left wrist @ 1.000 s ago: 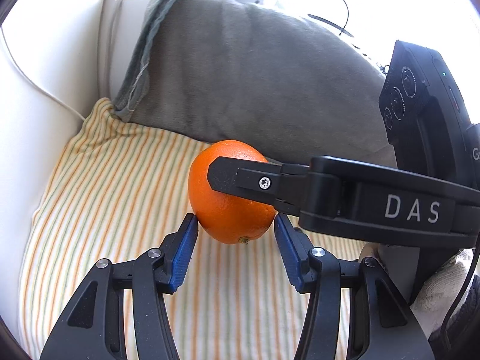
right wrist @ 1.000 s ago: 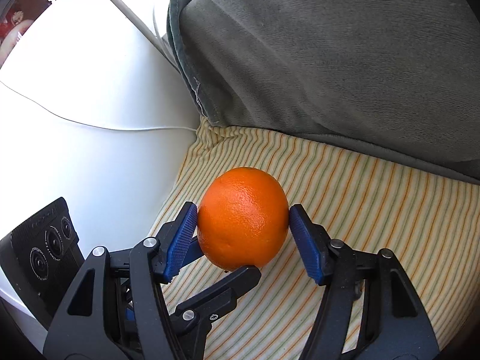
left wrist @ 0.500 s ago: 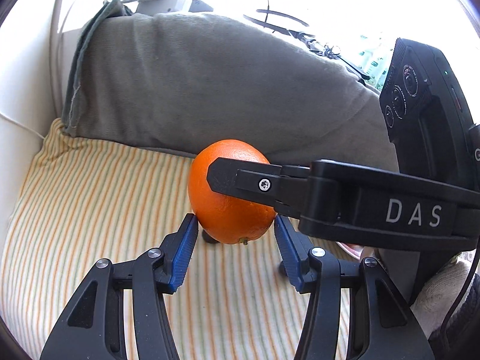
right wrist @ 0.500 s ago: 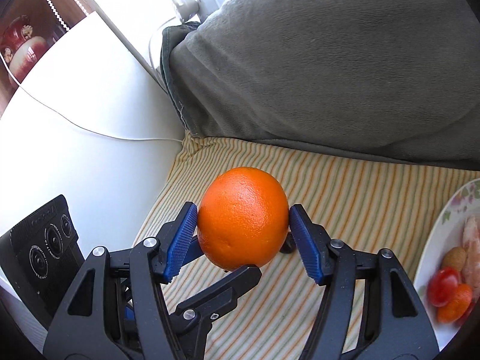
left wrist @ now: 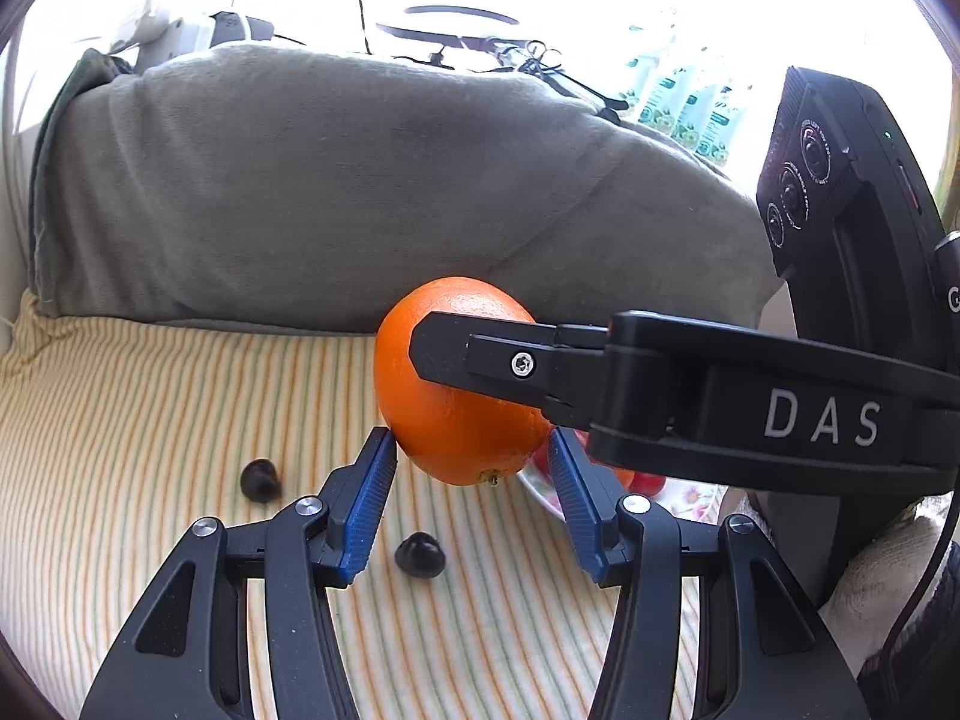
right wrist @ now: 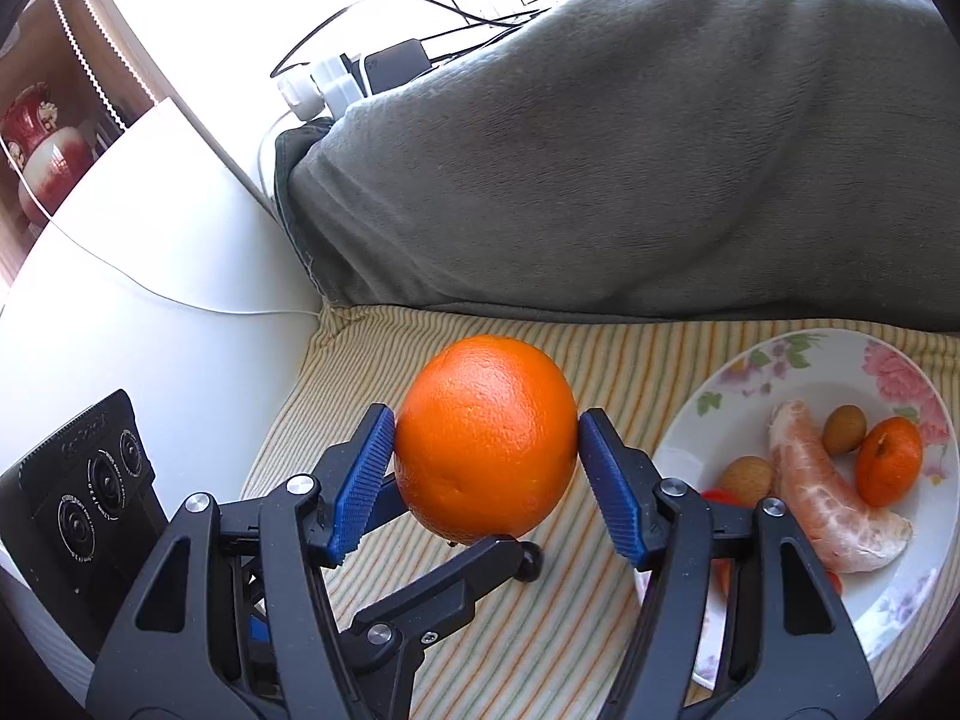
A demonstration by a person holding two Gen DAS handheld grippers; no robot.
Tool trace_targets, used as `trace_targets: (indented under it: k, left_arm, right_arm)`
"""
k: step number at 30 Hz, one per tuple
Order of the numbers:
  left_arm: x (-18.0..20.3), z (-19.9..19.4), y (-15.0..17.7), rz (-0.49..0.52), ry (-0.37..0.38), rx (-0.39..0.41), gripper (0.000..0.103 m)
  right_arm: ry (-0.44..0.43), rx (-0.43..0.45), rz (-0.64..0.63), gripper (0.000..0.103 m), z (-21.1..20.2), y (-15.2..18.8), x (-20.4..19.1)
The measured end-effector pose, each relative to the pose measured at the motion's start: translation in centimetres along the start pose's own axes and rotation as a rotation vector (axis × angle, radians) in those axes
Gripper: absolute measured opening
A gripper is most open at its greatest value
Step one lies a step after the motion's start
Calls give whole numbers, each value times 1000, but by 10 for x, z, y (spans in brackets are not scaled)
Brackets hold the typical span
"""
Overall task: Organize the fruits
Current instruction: 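Carry the orange held between both tools over the floral plate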
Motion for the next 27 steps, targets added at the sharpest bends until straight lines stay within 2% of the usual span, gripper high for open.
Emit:
trace_targets:
  k: [13,22,27]
  left_arm:
    - [57,32,-8,71,52,-56,52]
    - [72,56,-15,88,63,-96,47]
    - [79,63,-7,93,62,-117,46]
  right_arm:
    - [46,25,85,67,-27,-4,65]
    - [56,27,145,67,-30,-7,100]
    - [60,17,165,67,-27,-5,112]
Point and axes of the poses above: each gripper's, at about its wrist camera, not at the fingertips, and z roughly the way its jaws point, x to its right, y to its underside, the point moved 6 cm from there along z, roughly the way its jaws point, and after that the axes turned 9 degrees about y, right-handed, at the moved point
